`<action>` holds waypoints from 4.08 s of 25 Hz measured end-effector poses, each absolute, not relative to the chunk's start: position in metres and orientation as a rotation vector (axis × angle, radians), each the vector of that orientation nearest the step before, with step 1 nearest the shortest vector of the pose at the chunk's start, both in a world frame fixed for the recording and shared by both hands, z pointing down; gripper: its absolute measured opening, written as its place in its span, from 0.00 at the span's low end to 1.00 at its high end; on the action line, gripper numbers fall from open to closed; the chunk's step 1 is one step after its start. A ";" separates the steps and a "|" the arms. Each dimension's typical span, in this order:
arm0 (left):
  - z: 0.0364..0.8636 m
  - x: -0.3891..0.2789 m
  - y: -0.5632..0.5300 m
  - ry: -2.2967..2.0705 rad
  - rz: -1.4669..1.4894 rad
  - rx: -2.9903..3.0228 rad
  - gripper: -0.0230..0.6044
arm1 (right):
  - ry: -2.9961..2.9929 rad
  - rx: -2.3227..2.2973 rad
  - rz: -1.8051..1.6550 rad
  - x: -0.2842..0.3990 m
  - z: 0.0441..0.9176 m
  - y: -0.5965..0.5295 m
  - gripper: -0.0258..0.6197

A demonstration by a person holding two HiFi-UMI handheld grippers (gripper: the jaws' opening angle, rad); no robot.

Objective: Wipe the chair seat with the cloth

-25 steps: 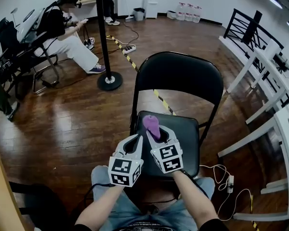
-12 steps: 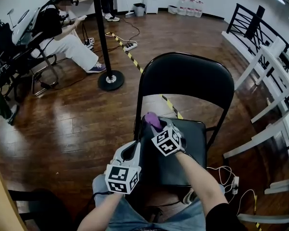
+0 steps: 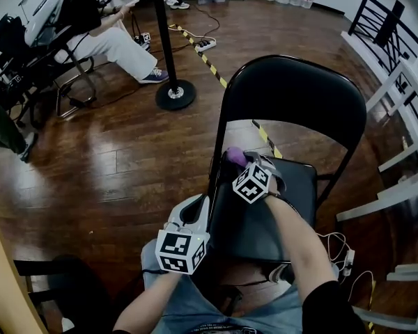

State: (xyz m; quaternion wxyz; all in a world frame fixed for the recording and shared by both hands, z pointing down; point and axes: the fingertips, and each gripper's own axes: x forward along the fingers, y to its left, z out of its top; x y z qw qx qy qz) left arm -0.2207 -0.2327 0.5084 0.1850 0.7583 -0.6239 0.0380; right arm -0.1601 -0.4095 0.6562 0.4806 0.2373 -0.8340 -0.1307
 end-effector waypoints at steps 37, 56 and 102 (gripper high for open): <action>0.469 -0.163 -0.155 -1.824 0.046 2.217 0.04 | -2.253 0.391 -0.182 -0.131 0.653 -0.098 0.22; 0.452 -0.151 -0.200 -1.784 -0.002 2.262 0.04 | -2.228 0.652 -0.416 -0.095 0.546 -0.311 0.22; 0.480 -0.112 -0.190 -1.737 0.111 2.248 0.04 | -2.131 0.493 -0.263 -0.051 0.657 -0.224 0.22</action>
